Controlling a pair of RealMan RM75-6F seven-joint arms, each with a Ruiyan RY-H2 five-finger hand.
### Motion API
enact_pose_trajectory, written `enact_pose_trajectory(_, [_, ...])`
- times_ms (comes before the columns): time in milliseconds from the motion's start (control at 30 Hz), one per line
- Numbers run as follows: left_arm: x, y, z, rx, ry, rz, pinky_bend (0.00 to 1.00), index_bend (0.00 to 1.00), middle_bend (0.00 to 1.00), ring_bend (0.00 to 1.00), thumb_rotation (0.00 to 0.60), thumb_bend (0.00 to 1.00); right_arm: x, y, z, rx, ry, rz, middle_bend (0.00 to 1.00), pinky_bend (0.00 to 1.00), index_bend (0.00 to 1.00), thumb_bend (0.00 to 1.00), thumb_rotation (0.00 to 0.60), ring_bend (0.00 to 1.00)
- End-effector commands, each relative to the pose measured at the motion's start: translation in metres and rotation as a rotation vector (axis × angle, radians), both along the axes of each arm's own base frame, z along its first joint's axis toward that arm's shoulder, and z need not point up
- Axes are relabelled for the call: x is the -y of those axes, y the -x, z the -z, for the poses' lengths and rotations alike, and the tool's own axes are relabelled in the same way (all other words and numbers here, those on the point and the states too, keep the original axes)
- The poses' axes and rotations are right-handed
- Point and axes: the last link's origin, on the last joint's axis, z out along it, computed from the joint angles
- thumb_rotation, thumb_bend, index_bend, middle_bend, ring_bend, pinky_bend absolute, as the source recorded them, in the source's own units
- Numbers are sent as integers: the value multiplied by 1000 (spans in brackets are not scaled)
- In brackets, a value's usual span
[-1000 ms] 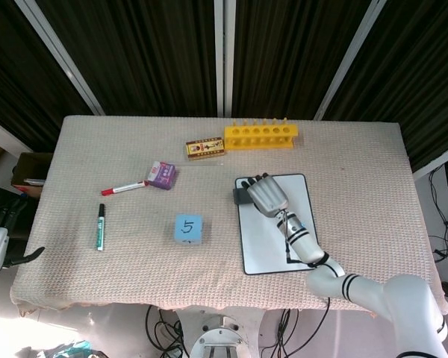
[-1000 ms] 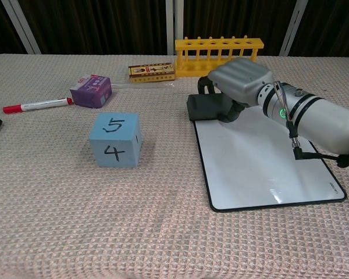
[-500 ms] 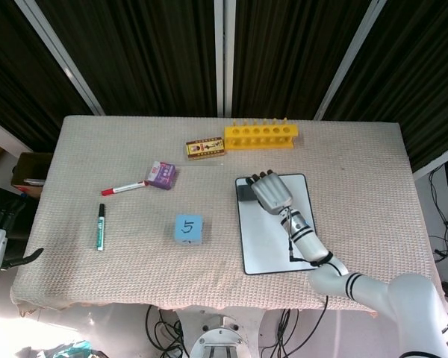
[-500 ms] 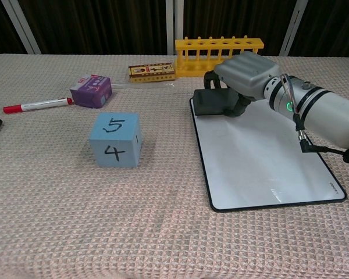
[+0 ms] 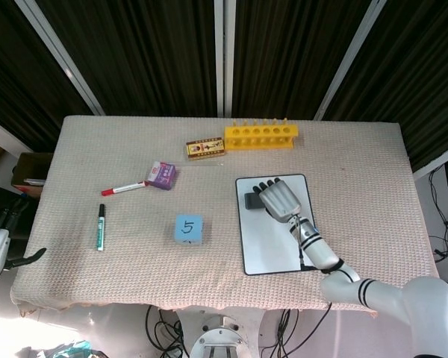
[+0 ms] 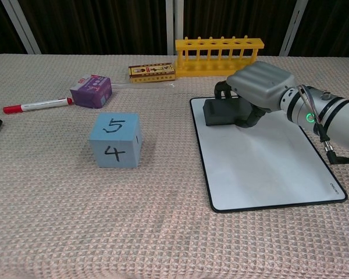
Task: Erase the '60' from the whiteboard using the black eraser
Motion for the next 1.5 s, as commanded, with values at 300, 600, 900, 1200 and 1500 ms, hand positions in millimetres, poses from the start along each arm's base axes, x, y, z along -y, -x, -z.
enact_pose_trajectory(300, [0,-9,5,0,17,24,200,85,58,98,446,127,-40,4,-18,-17,-108,-51,751,755,844,381,600,650])
enact_pose_trajectory(600, [4,-11,7,-1,25,15,200,85,59,98,448,128,-65,1,-55,-50,-250,-71,751,756,845,382,600,650])
enact_pose_trajectory(900, [5,-13,9,5,29,26,200,84,59,97,446,127,-38,28,-115,36,-55,39,750,757,841,381,600,650])
enact_pose_trajectory(1200, [1,-18,13,10,37,42,200,85,59,97,448,128,-13,100,-138,-43,91,141,739,708,771,362,600,646])
enact_pose_trajectory(1500, [-1,-21,15,1,44,40,200,84,59,98,446,128,-2,131,-127,-14,94,178,662,533,664,358,600,609])
